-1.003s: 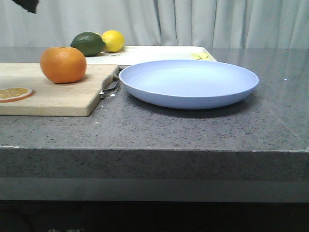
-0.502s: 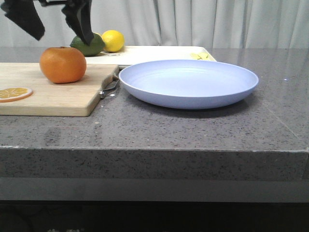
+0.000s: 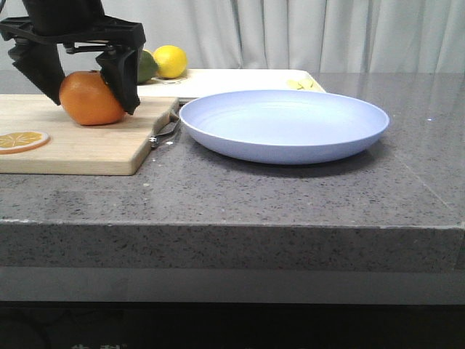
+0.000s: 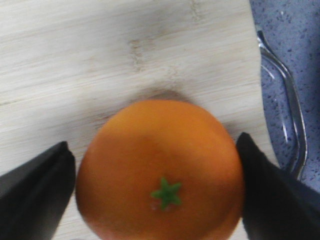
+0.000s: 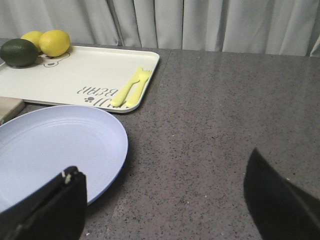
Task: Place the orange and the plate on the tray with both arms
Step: 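Lower the left gripper over the orange on the cutting board and close, then lift the orange with the left gripper and carry it over the plate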
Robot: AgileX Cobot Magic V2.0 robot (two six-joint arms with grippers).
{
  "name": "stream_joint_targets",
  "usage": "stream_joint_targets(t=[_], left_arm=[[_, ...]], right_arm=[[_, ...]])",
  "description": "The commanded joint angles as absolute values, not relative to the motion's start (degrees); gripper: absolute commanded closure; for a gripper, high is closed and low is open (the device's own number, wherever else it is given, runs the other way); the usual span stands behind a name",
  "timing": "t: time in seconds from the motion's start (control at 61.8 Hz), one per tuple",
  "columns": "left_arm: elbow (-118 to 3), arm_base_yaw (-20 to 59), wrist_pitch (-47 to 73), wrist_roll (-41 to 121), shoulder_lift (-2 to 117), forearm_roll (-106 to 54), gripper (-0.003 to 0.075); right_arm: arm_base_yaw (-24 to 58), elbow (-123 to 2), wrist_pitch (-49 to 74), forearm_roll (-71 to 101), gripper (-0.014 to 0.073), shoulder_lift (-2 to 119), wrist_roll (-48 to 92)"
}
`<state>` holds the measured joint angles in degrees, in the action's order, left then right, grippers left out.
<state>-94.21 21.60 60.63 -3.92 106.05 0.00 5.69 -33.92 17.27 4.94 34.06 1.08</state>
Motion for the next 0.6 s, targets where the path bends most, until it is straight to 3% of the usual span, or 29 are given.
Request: stream_joint_targets(t=[0.0,0.081,0.178,0.356,0.582], left_arm=[[-96.1,22.0,59.2,-3.8,103.1,0.0,0.0234],[-96.1,22.0,59.2,-3.8,103.1,0.0,0.0338],[-96.3,22.0,59.2,-3.8,103.0,0.0,0.0403],[-101.3,23.0,60.1,-3.8,102.7,-0.4,0.0413],[-106.1,29.7,56.0,-3.8,102.7,-0.6,0.0413]], right_arm=[[5.3,-36.2,13.1,4.8,-0.0050,34.3,1.5],[5.3,-36.2,13.1,4.8,-0.0050,34.3,1.5],[5.3,-36.2,13.1,4.8,-0.0050,34.3,1.5],[5.3,-36.2,13.2,4.8,-0.0050,34.3,1.5],[5.3,-36.2,13.2,4.8,-0.0050,34.3,1.5]])
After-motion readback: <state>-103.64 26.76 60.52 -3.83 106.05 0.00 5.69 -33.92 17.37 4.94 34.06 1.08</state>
